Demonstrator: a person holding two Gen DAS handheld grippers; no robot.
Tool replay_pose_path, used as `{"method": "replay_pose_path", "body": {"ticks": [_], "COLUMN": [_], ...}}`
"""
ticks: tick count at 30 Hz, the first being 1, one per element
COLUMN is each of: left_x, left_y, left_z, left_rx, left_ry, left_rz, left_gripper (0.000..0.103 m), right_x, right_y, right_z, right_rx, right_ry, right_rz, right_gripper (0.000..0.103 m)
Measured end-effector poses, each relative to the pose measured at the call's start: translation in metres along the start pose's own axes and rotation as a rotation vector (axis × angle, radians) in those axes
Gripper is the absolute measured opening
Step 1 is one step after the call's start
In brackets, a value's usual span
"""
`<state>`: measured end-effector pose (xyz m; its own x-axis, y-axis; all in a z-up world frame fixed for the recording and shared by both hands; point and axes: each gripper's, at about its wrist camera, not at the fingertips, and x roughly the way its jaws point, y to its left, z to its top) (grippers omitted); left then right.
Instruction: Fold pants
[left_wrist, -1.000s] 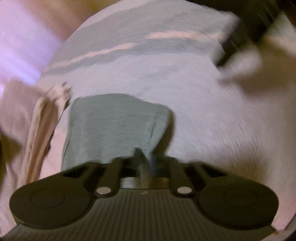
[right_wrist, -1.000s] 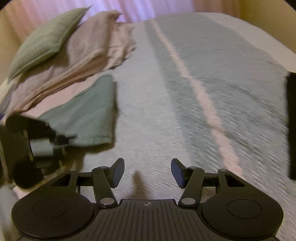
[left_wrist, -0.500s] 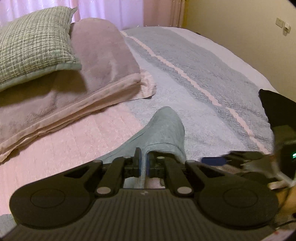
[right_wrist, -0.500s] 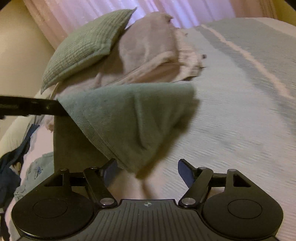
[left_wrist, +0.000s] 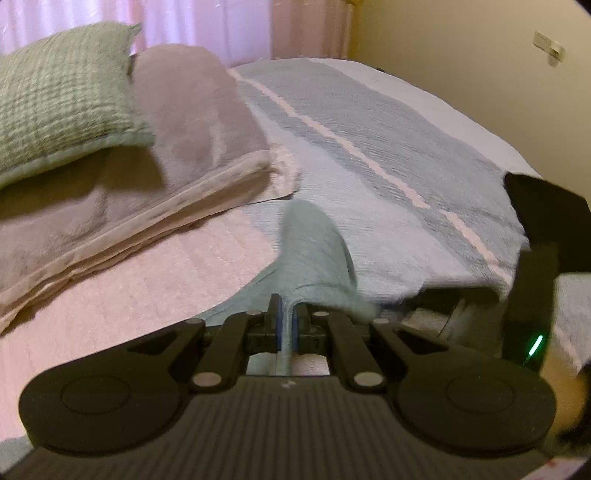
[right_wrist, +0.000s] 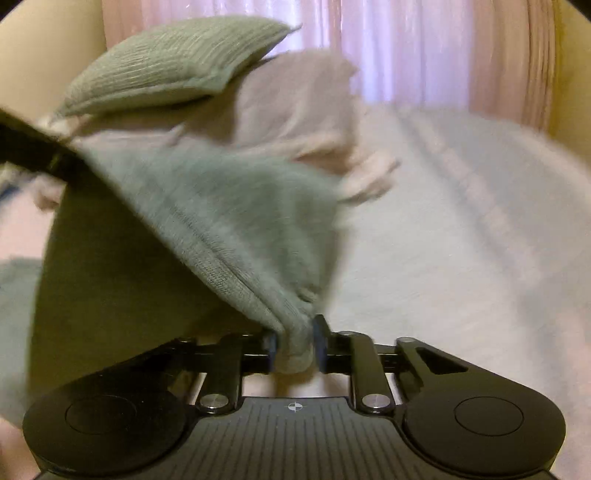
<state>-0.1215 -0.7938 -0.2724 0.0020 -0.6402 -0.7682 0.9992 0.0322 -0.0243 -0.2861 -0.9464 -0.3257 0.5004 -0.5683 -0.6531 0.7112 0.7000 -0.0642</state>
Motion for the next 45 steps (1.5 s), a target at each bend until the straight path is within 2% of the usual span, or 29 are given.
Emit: {"method": "replay_pose_path", "body": {"ticks": [3,5,7,9,10,12,14,16,19,22,24,26,28,32,34,35,38,39,41,43,45], "left_x": [0.003,0.013,0.028,0.044,0.049,0.049,0.041,0.031,0.008,-0.016,-0.027,-0.036,-0.036,-0.031,-0.028,-0.028,-0.027,-0.029,-0.028,-0.029,-0.032], "left_y": [-0.029,-0.060,-0.094,-0.119,-0.127,-0.132,-0.127,-0.114,-0.093,-0.079,-0.068,-0.062,-0.061,-0.065,-0.068,-0.068,-0.064,-0.064,-0.060,-0.057,-0.054], "left_z": [-0.010,-0.021,-0.033,-0.047,-0.055,-0.068,-0.081,-0.092,-0.109,-0.125,-0.133,-0.143,-0.148,-0.159,-0.163,-0.164,-0.168,-0.169,-0.168,-0.169,-0.171], "left_rx": [0.047,0.099,0.145,0.152,0.153,0.154,0.140,0.102,0.045,-0.032,-0.090,-0.124,-0.145,-0.156,-0.163,-0.167,-0.189,-0.194,-0.198,-0.205,-0.219], "left_ry": [-0.013,-0.006,0.029,0.097,0.115,0.137,0.152,0.166,0.176,0.187,0.188,0.177,0.164,0.155,0.161,0.166,0.174,0.172,0.170,0.168,0.172], "left_rz": [-0.053,-0.103,-0.152,-0.183,-0.192,-0.195,-0.176,-0.146,-0.086,-0.023,0.003,0.027,0.045,0.061,0.060,0.061,0.066,0.067,0.073,0.079,0.088], "left_gripper": [0.004,0.007,0.011,0.018,0.017,0.018,0.018,0.018,0.017,0.018,0.018,0.019,0.019,0.019,0.019,0.020,0.020,0.020,0.020,0.020,0.020], "right_x": [-0.049,-0.076,-0.088,-0.085,-0.081,-0.080,-0.083,-0.084,-0.083,-0.074,-0.058,-0.033,-0.002,0.057,0.062,0.061,0.048,0.049,0.059,0.069,0.054], "right_y": [-0.031,-0.043,-0.045,-0.045,-0.047,-0.052,-0.056,-0.061,-0.070,-0.100,-0.114,-0.128,-0.138,-0.152,-0.157,-0.155,-0.149,-0.148,-0.145,-0.143,-0.143], "right_z": [0.011,0.003,-0.026,-0.063,-0.078,-0.097,-0.106,-0.108,-0.093,-0.077,-0.060,-0.050,-0.045,-0.046,-0.051,-0.047,-0.028,-0.028,-0.031,-0.040,-0.052], "right_rx": [-0.285,-0.435,-0.545,-0.599,-0.573,-0.465,-0.349,-0.227,-0.018,0.248,0.316,0.310,0.303,0.317,0.336,0.301,0.154,0.135,0.106,0.114,0.140], "right_ry": [-0.114,-0.151,-0.110,-0.001,0.078,0.157,0.186,0.204,0.189,0.145,0.104,0.074,0.081,0.186,0.215,0.192,0.042,0.021,0.042,0.124,0.106], "right_rz": [-0.174,-0.228,-0.231,-0.195,-0.176,-0.143,-0.106,-0.063,0.016,0.098,0.102,0.113,0.132,0.141,0.177,0.157,0.071,0.062,0.047,0.007,-0.031], "right_gripper": [0.010,0.010,0.011,0.017,0.021,0.030,0.044,0.047,0.049,0.049,0.049,0.049,0.049,0.047,0.026,0.024,0.024,0.024,0.029,0.037,0.041]}}
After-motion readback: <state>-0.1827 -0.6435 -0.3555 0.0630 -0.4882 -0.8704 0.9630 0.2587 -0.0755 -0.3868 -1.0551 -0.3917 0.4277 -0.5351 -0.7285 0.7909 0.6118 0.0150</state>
